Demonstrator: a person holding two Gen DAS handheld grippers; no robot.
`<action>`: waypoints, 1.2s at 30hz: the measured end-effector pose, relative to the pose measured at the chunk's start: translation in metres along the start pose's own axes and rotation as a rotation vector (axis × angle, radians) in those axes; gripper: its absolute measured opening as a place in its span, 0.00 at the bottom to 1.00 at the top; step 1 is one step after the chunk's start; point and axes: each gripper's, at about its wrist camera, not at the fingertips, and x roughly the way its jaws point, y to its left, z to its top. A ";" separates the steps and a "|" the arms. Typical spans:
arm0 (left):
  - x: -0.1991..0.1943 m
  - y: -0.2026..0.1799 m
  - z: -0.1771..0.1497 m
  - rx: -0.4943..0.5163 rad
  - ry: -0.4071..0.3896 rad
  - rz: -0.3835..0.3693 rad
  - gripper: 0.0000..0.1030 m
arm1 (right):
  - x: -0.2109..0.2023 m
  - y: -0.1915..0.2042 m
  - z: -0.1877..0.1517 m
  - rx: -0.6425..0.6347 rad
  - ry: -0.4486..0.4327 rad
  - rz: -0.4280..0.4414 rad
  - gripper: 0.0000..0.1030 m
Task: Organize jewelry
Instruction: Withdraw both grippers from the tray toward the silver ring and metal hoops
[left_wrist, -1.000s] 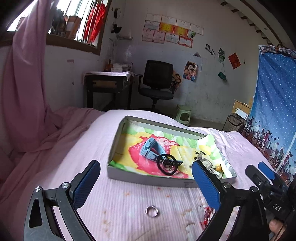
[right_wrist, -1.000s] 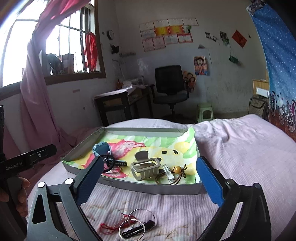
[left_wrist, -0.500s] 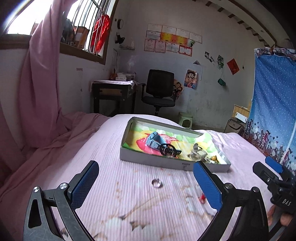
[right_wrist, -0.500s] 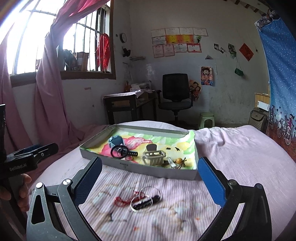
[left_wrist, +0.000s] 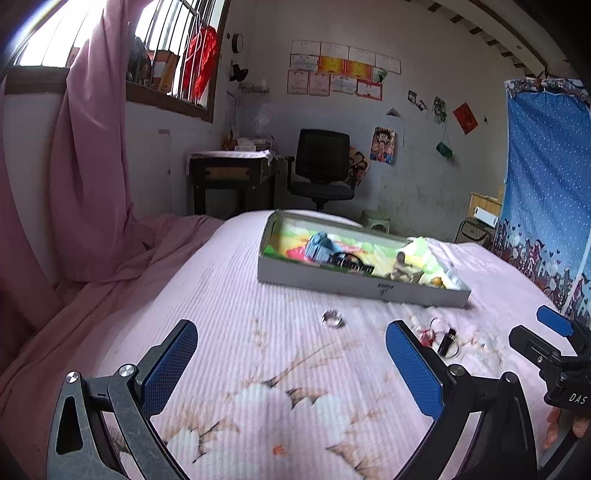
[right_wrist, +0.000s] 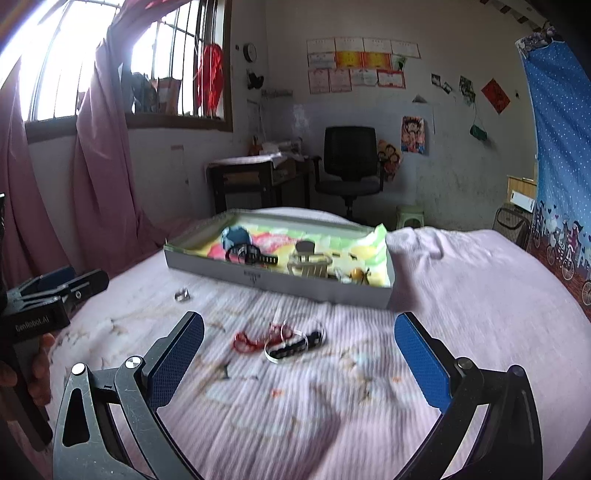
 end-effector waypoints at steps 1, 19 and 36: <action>0.000 0.000 -0.003 -0.001 0.006 0.003 1.00 | 0.001 0.001 -0.002 -0.003 0.009 -0.001 0.99; 0.023 0.004 -0.019 0.034 0.115 0.014 1.00 | 0.035 0.010 -0.021 -0.022 0.198 0.028 0.99; 0.072 -0.006 -0.003 0.066 0.249 -0.049 1.00 | 0.073 -0.005 -0.016 0.064 0.266 0.080 0.88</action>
